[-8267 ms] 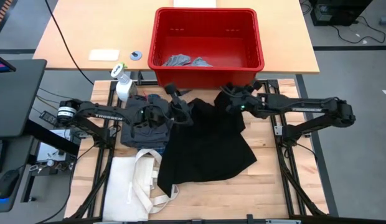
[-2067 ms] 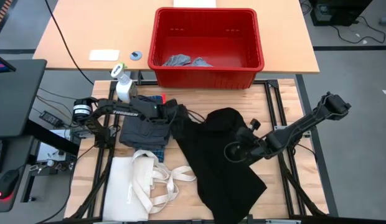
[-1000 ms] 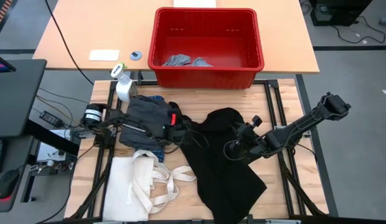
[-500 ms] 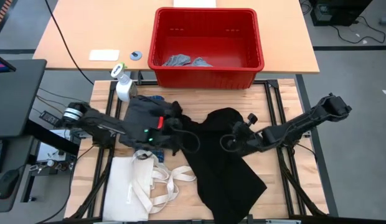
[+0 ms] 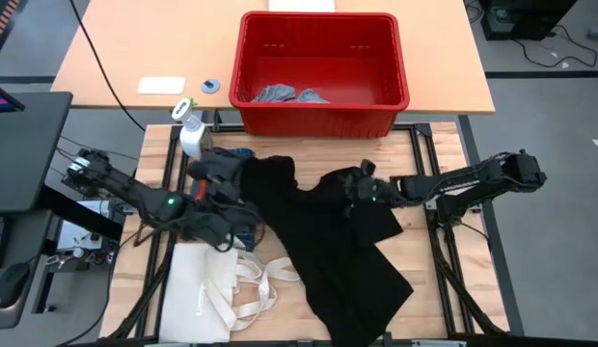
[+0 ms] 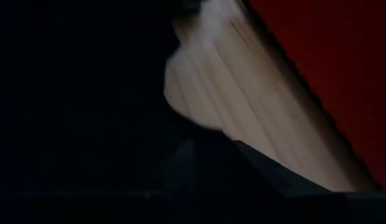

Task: Fold Laundry from Bin
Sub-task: Fold the black shirt

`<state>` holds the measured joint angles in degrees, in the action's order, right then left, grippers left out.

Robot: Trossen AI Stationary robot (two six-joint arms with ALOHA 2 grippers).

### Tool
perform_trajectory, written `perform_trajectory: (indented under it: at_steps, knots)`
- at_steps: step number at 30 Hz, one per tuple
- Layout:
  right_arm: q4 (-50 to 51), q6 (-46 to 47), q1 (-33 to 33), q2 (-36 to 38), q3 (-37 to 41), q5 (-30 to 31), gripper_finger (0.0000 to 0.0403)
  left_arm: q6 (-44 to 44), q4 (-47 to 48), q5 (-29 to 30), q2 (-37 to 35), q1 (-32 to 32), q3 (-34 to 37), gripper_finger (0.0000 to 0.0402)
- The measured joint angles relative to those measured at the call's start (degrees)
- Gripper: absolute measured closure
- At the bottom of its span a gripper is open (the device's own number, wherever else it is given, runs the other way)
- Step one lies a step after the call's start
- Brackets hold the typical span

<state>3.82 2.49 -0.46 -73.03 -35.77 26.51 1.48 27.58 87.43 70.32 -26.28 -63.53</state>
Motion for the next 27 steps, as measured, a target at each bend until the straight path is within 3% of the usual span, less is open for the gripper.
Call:
perform_trajectory:
  at_steps: [4,8,11,17,27]
  knots:
    - [-5.1,-7.3,-4.3,0.0,0.0,-7.5,0.0256,-1.2,-0.4,-3.1,-0.8,-3.8,0.0,0.0389]
    - [-5.5,-12.5,-8.6,0.0,0.0,-9.6,0.0231,-4.9,-2.9,1.1,-1.7,-8.6,0.0,0.0389]
    - [-5.0,-13.1,-11.5,0.0,0.0,-7.6,0.0221,-7.3,-4.9,2.7,-3.1,-11.9,0.0,0.0389]
    - [-1.5,-12.9,-14.6,0.0,0.0,-16.7,0.0219,-8.2,-7.3,2.7,-6.5,-17.0,0.0,0.0389]
    - [-0.3,-19.1,-19.6,0.0,2.4,-22.1,0.0224,-25.1,-9.5,-5.4,-8.8,-26.1,0.0,0.0389]
